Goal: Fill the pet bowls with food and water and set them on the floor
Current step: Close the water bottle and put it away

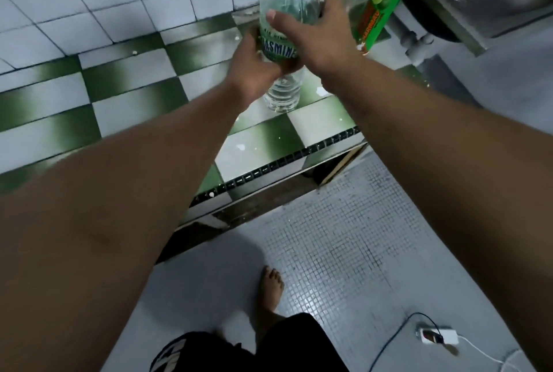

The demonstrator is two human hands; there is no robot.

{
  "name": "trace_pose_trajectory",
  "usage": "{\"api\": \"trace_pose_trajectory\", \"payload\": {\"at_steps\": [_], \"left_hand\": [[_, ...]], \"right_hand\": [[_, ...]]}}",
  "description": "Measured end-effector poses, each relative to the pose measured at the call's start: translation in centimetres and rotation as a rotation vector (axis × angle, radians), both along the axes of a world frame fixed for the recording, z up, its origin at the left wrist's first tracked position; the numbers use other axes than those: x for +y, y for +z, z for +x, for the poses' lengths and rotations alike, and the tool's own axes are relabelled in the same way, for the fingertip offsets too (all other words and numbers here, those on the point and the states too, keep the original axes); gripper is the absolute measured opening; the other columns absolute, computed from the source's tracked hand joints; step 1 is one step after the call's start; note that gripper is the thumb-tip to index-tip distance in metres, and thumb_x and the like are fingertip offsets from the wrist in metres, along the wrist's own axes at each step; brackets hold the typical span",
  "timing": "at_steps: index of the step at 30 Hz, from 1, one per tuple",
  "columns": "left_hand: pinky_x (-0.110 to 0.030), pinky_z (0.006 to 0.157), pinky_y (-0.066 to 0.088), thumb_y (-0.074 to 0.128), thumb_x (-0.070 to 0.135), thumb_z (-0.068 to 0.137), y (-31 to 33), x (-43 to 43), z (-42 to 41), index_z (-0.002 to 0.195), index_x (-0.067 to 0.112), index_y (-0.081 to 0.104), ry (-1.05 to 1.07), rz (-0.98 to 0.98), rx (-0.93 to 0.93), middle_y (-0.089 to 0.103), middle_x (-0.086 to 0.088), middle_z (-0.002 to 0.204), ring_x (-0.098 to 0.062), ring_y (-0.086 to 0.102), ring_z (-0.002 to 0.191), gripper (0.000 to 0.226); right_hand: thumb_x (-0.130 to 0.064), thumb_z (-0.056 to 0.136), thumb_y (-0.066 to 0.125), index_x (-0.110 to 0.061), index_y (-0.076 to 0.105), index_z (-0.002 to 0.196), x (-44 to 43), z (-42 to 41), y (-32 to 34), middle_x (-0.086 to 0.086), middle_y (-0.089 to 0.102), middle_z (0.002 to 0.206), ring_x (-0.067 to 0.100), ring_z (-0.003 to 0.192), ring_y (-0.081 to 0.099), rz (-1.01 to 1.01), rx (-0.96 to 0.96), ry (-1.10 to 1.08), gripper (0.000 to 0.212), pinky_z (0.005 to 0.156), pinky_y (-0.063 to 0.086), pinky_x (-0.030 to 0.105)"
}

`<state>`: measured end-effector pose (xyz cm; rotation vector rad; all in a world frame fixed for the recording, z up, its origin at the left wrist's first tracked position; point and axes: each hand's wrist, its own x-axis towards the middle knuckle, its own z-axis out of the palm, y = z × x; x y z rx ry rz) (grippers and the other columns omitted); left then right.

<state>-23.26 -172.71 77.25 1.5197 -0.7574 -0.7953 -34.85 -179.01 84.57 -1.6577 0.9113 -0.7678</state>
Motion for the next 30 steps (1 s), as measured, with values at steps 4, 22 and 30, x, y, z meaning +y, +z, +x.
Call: {"api": "trace_pose_trajectory", "payload": {"at_steps": [4, 22, 30], "left_hand": [[-0.040, 0.094, 0.060, 0.099, 0.022, 0.060, -0.4, 7.5, -1.8, 0.133, 0.010, 0.050, 0.051, -0.032, 0.016, 0.070, -0.004, 0.124, -0.017, 0.069, 0.114, 0.089], [-0.042, 0.090, 0.061, 0.098, 0.039, 0.056, -5.0, 47.2, -7.8, 0.125, 0.020, 0.055, 0.250, 0.155, -0.141, 0.074, 0.003, 0.114, -0.011, 0.072, 0.103, 0.083], [-0.030, 0.092, 0.058, 0.095, 0.033, 0.061, -19.3, 53.8, -8.5, 0.135, 0.027, 0.053, 0.298, 0.333, -0.081, 0.070, 0.017, 0.113, 0.003, 0.068, 0.103, 0.085]], "right_hand": [[-0.040, 0.067, 0.087, -0.017, 0.048, 0.126, 6.9, -1.5, 0.3, -0.005, 0.063, 0.115, 0.010, 0.103, 0.067, -0.046, 0.031, 0.074, 0.075, 0.090, 0.060, 0.035], [-0.053, 0.064, 0.089, -0.015, 0.049, 0.128, 40.9, -6.1, -6.1, 0.004, 0.062, 0.124, 0.015, 0.108, 0.068, 0.020, 0.074, 0.362, 0.084, 0.083, 0.062, 0.035], [-0.027, 0.073, 0.089, -0.010, 0.049, 0.129, 46.3, -5.6, -21.1, -0.012, 0.062, 0.112, -0.008, 0.100, 0.063, 0.109, 0.170, 0.513, 0.071, 0.087, 0.055, 0.017]]}}
